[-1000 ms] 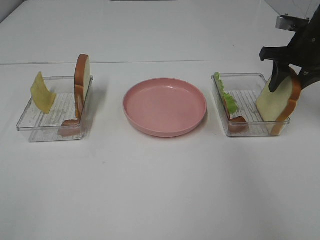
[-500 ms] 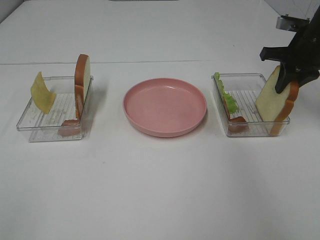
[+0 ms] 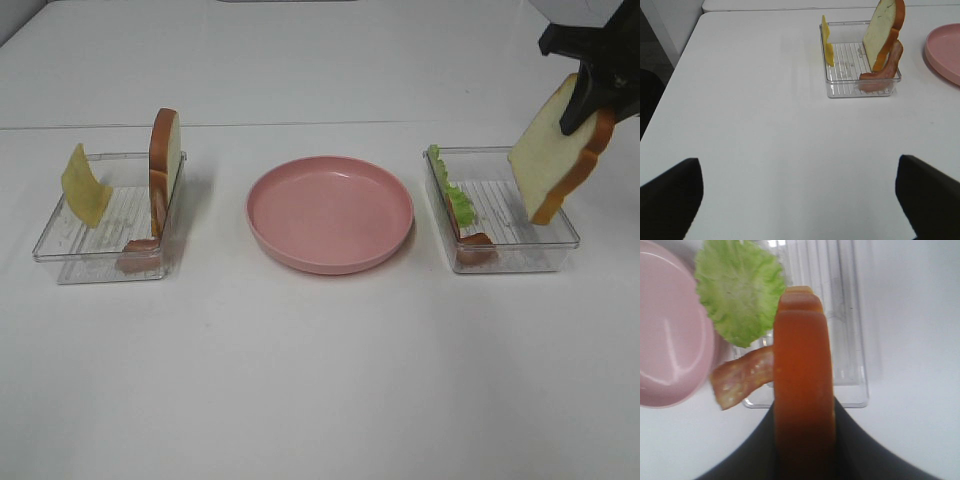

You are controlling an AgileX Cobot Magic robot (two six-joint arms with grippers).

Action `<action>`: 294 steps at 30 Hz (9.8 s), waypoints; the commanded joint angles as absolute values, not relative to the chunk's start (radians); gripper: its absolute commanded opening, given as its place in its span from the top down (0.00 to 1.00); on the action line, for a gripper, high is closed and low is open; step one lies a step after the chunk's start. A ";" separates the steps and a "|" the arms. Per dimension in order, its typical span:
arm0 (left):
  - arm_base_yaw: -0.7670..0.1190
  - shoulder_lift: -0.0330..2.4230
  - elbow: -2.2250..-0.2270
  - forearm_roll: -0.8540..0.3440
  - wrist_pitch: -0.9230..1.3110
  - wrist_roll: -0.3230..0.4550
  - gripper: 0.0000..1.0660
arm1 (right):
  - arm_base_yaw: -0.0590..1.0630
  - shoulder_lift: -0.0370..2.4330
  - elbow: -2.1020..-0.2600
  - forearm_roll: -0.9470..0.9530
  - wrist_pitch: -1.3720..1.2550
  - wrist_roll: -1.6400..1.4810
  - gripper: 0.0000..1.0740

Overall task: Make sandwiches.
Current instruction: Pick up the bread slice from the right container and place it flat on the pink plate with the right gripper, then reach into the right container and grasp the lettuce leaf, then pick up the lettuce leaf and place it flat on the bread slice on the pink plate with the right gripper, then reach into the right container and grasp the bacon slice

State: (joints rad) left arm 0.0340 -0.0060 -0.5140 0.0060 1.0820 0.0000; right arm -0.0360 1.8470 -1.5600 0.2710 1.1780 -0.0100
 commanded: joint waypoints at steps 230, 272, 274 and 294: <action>0.037 -0.020 -0.514 0.010 1.074 0.000 0.04 | 0.401 2.303 -2.017 0.258 1.072 0.051 0.08; 0.037 -0.020 -0.514 0.017 1.074 0.000 0.04 | 0.283 2.061 -1.545 0.080 1.044 0.087 0.11; 0.037 -0.020 -0.514 0.017 1.074 0.000 0.04 | 0.283 2.073 -1.544 0.080 1.035 0.087 0.11; 0.037 -0.020 -0.514 0.017 1.074 0.000 0.04 | 0.283 2.112 -1.544 0.077 1.049 0.086 0.40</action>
